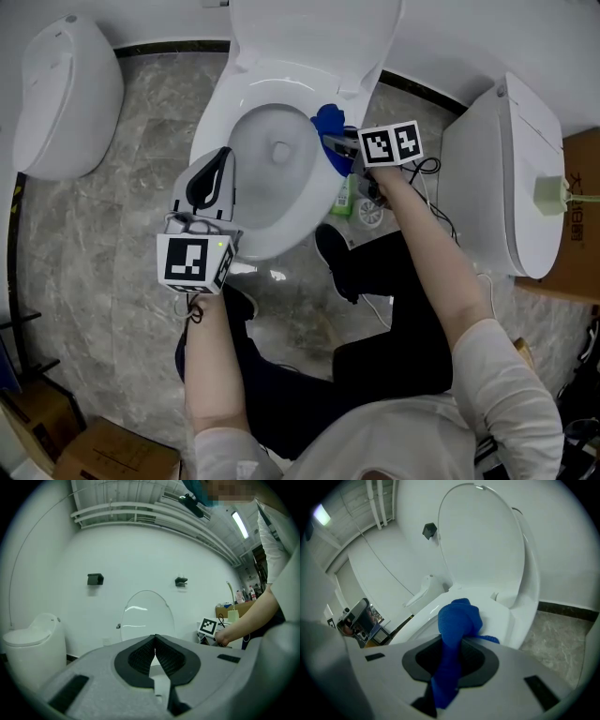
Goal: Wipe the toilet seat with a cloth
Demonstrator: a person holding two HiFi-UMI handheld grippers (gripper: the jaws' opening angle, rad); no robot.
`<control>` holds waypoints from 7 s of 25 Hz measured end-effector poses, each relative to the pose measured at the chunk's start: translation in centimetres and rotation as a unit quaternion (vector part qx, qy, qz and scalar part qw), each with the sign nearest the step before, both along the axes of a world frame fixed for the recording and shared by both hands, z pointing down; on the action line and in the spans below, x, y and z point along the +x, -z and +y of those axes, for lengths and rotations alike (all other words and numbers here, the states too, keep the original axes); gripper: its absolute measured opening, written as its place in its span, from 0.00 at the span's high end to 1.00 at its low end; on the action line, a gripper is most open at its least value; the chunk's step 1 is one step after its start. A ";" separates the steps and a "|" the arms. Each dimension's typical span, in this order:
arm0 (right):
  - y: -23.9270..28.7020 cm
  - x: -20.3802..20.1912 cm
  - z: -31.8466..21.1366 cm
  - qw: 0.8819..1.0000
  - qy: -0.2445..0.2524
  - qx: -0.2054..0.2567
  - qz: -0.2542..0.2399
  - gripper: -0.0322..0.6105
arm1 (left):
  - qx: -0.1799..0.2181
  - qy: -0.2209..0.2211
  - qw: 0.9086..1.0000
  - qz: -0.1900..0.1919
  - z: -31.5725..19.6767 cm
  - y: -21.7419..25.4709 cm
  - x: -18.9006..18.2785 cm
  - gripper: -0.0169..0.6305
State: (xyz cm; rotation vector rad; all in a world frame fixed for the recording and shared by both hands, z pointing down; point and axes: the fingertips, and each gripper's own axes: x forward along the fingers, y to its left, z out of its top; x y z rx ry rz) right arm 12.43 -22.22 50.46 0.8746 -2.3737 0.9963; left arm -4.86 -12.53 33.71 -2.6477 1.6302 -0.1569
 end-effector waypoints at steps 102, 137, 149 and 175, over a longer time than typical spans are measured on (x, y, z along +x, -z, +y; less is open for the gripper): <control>-0.6 -2.4 -8.9 0.954 0.097 0.127 0.253 0.82 | -0.001 -0.004 0.998 0.068 0.2 1.4 -0.8 0.96; -1.0 -8.1 -11.9 0.967 0.078 0.105 0.219 0.82 | -0.009 -0.004 0.995 0.098 0.7 1.6 -1.6 0.96; -1.2 -11.1 -12.4 0.961 0.059 0.104 0.250 0.82 | -0.008 -0.004 0.994 0.111 0.7 2.0 -1.7 0.96; -1.7 -15.1 -11.8 0.958 0.092 0.097 0.255 0.82 | -0.014 0.003 0.991 0.134 0.1 1.5 -2.1 0.96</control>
